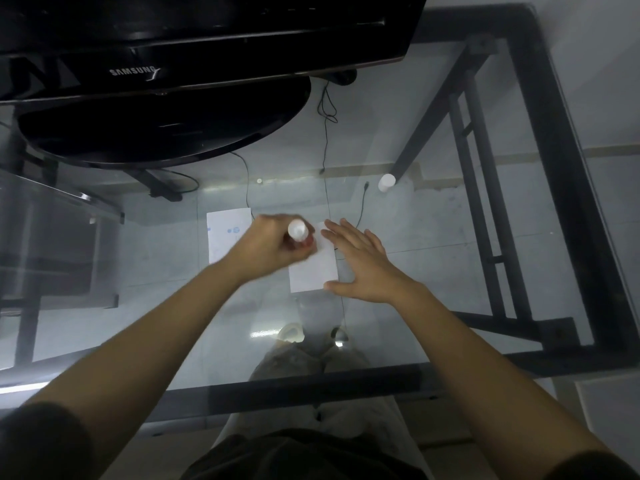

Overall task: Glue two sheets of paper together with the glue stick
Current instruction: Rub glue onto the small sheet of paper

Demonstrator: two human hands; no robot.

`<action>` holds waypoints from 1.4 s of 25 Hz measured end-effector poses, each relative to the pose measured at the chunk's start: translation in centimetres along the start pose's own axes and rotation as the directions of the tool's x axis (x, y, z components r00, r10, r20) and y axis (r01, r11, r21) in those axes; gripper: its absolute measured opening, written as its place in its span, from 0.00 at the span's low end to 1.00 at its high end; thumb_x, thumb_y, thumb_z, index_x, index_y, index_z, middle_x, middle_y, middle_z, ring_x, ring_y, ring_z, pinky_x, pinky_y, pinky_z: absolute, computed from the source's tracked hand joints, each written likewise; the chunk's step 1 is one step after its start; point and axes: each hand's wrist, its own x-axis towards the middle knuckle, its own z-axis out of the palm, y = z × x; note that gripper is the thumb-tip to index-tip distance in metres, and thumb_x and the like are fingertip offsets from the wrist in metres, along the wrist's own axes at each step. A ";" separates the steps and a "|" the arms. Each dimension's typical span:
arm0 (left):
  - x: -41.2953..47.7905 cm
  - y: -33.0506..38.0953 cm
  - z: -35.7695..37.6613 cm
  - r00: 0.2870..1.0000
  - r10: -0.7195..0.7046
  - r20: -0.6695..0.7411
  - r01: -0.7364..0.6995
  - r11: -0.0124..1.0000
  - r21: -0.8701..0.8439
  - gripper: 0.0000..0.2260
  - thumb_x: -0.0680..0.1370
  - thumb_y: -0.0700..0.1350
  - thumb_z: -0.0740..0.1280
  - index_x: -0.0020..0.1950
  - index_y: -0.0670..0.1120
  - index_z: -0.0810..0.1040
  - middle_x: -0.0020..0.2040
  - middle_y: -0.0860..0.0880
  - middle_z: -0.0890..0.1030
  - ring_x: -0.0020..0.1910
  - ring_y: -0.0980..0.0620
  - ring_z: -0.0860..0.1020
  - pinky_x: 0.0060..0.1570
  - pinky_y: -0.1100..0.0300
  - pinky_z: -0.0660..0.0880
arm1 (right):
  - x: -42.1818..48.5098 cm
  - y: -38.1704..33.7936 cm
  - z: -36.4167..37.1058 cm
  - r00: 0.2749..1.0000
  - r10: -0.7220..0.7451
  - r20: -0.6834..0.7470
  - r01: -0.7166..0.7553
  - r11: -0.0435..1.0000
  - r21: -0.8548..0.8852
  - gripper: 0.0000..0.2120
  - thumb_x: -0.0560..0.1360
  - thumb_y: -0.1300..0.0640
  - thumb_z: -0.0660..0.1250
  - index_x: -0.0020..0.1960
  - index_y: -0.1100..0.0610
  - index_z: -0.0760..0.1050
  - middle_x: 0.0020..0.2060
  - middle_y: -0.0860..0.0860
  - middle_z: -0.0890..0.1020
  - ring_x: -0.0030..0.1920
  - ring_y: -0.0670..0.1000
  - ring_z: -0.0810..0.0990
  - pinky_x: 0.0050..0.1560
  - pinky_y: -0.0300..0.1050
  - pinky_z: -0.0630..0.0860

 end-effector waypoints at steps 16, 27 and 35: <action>1.7 -0.6 -0.3 0.998 -0.047 0.036 0.047 0.999 0.010 0.11 0.69 0.49 0.74 0.46 0.45 0.80 0.41 0.49 0.83 0.38 0.55 0.79 0.39 0.69 0.73 | 0.2 -0.1 0.3 0.999 0.019 -0.030 -0.018 1.000 0.024 0.43 0.68 0.43 0.69 0.74 0.50 0.49 0.76 0.45 0.51 0.74 0.43 0.43 0.70 0.48 0.39; -2.6 0.9 1.8 0.998 0.000 0.060 0.007 0.995 -0.105 0.10 0.68 0.48 0.75 0.46 0.47 0.80 0.42 0.52 0.83 0.36 0.61 0.79 0.40 0.73 0.75 | -0.2 -0.8 -0.5 0.999 0.054 -0.001 -0.054 0.998 -0.014 0.50 0.70 0.42 0.68 0.75 0.53 0.36 0.75 0.47 0.36 0.74 0.47 0.39 0.71 0.47 0.39; 2.3 0.1 -0.4 0.993 -0.090 -0.074 0.090 0.996 -0.004 0.08 0.70 0.46 0.73 0.44 0.45 0.79 0.39 0.49 0.83 0.37 0.54 0.78 0.37 0.74 0.70 | -0.5 -0.9 -0.5 0.975 0.222 0.003 -0.221 0.968 -0.116 0.55 0.67 0.35 0.67 0.73 0.56 0.31 0.74 0.52 0.32 0.72 0.50 0.30 0.71 0.54 0.33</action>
